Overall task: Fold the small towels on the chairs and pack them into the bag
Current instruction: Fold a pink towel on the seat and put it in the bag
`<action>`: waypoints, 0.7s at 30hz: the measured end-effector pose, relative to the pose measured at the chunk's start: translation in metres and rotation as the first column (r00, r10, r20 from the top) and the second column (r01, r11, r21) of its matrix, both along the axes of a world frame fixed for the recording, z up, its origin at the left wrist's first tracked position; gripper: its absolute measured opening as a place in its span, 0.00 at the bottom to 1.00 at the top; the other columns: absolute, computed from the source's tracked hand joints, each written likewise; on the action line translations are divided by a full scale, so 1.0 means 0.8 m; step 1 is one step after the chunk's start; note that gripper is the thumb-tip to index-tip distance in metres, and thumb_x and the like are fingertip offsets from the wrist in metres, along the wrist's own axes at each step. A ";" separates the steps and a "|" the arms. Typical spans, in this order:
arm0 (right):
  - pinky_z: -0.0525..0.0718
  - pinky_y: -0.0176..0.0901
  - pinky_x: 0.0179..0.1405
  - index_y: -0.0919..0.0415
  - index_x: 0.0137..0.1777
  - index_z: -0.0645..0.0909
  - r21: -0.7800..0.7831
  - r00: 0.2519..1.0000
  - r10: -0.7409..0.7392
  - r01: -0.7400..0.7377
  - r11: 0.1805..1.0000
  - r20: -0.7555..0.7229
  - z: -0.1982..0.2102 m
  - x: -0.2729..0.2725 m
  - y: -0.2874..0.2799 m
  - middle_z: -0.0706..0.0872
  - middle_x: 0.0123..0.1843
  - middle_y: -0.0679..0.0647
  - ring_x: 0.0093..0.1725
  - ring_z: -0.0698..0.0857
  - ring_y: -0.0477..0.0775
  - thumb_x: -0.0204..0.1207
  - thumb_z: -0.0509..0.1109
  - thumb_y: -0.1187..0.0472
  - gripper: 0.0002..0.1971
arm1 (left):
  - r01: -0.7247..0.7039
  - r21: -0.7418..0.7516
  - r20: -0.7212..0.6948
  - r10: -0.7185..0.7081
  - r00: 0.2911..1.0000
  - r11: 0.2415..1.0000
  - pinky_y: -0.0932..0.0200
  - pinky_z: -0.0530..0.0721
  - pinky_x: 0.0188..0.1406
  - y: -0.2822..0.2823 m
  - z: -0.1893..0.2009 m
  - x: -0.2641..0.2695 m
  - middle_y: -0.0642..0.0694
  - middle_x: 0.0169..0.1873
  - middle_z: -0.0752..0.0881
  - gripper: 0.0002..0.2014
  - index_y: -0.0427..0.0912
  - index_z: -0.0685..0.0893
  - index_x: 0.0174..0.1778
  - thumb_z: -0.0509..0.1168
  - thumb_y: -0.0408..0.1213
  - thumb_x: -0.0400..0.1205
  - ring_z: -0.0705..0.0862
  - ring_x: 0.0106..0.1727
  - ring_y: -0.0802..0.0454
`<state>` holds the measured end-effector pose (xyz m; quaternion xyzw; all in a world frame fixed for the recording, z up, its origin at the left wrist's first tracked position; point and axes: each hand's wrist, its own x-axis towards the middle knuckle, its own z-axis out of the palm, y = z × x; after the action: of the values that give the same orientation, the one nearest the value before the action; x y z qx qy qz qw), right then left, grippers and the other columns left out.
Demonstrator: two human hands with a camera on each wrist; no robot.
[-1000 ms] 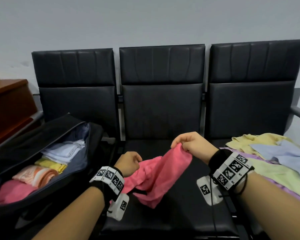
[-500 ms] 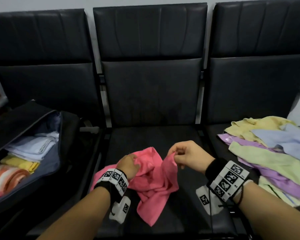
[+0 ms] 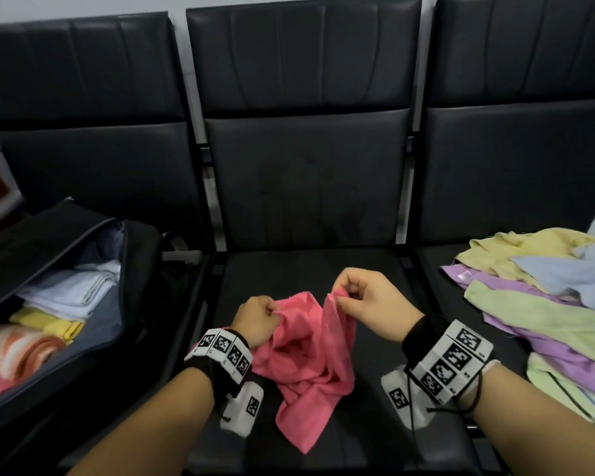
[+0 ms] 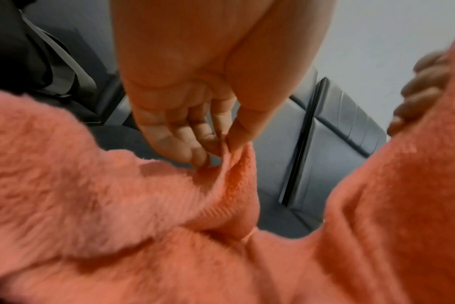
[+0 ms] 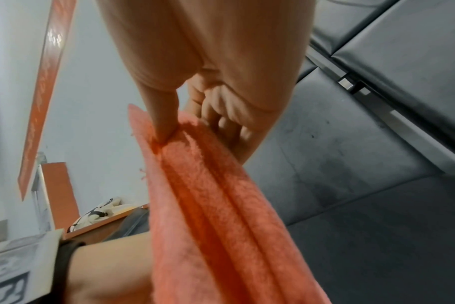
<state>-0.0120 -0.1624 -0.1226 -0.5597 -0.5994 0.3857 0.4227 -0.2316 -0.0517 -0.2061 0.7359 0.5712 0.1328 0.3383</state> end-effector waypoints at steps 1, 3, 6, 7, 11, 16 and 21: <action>0.81 0.39 0.39 0.60 0.41 0.83 0.009 1.000 0.010 -0.010 1.000 -0.015 0.004 -0.003 -0.001 0.88 0.35 0.49 0.35 0.84 0.43 0.77 0.72 0.70 0.06 | 0.012 0.008 0.070 -0.013 0.997 1.000 0.56 0.85 0.52 -0.004 0.011 -0.001 0.48 0.39 0.90 0.07 0.49 0.87 0.37 0.69 0.31 0.75 0.88 0.45 0.50; 0.81 0.31 0.41 0.57 0.46 0.87 0.039 0.999 0.034 -0.033 0.999 -0.028 0.014 -0.013 -0.005 0.90 0.38 0.45 0.38 0.85 0.38 0.77 0.72 0.71 0.08 | 0.028 0.041 0.210 -0.036 0.977 0.999 0.59 0.83 0.46 -0.013 0.037 -0.004 0.51 0.35 0.89 0.09 0.48 0.86 0.34 0.69 0.28 0.75 0.85 0.38 0.56; 0.87 0.42 0.49 0.57 0.45 0.90 0.053 0.999 0.033 -0.033 0.998 0.009 0.031 -0.027 -0.011 0.92 0.44 0.52 0.44 0.88 0.43 0.76 0.74 0.69 0.07 | 0.036 0.101 0.385 -0.072 0.920 0.994 0.65 0.80 0.40 -0.031 0.084 -0.008 0.50 0.32 0.87 0.11 0.43 0.85 0.34 0.68 0.22 0.75 0.82 0.34 0.60; 0.87 0.47 0.52 0.56 0.44 0.90 0.055 1.000 0.022 -0.023 0.998 0.019 0.037 -0.032 -0.014 0.92 0.46 0.55 0.47 0.88 0.46 0.76 0.76 0.68 0.06 | 0.045 0.116 0.428 -0.091 0.899 0.992 0.67 0.79 0.38 -0.038 0.100 -0.010 0.51 0.32 0.87 0.10 0.41 0.85 0.35 0.68 0.21 0.75 0.82 0.33 0.61; 0.79 0.31 0.59 0.48 0.39 0.87 0.108 0.998 0.048 -0.053 0.993 0.046 0.060 -0.053 -0.026 0.83 0.66 0.51 0.66 0.82 0.40 0.74 0.75 0.73 0.15 | 0.091 0.194 0.539 -0.184 0.822 0.977 0.66 0.80 0.36 -0.065 0.159 -0.022 0.50 0.32 0.87 0.04 0.35 0.85 0.39 0.69 0.22 0.77 0.82 0.34 0.61; 0.80 0.37 0.61 0.53 0.39 0.87 0.123 0.994 0.105 -0.106 0.987 0.013 0.085 -0.079 -0.037 0.85 0.63 0.47 0.64 0.83 0.39 0.76 0.73 0.73 0.13 | 0.159 0.215 0.583 -0.258 0.770 0.964 0.61 0.84 0.43 -0.095 0.198 -0.045 0.41 0.40 0.91 0.03 0.36 0.85 0.42 0.71 0.25 0.78 0.87 0.40 0.55; 0.83 0.41 0.47 0.64 0.42 0.88 0.125 0.993 0.098 -0.105 0.987 0.067 0.096 -0.092 -0.043 0.88 0.38 0.50 0.41 0.84 0.45 0.76 0.73 0.72 0.05 | 0.192 0.103 0.627 -0.213 0.749 0.976 0.58 0.85 0.42 -0.108 0.212 -0.063 0.37 0.46 0.92 0.12 0.40 0.78 0.40 0.64 0.17 0.72 0.90 0.47 0.44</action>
<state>-0.0856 -0.1969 -0.0458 -0.5116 -0.6632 0.3502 0.4192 -0.2823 -0.1382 -0.0366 0.7106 0.3383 0.3446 0.5117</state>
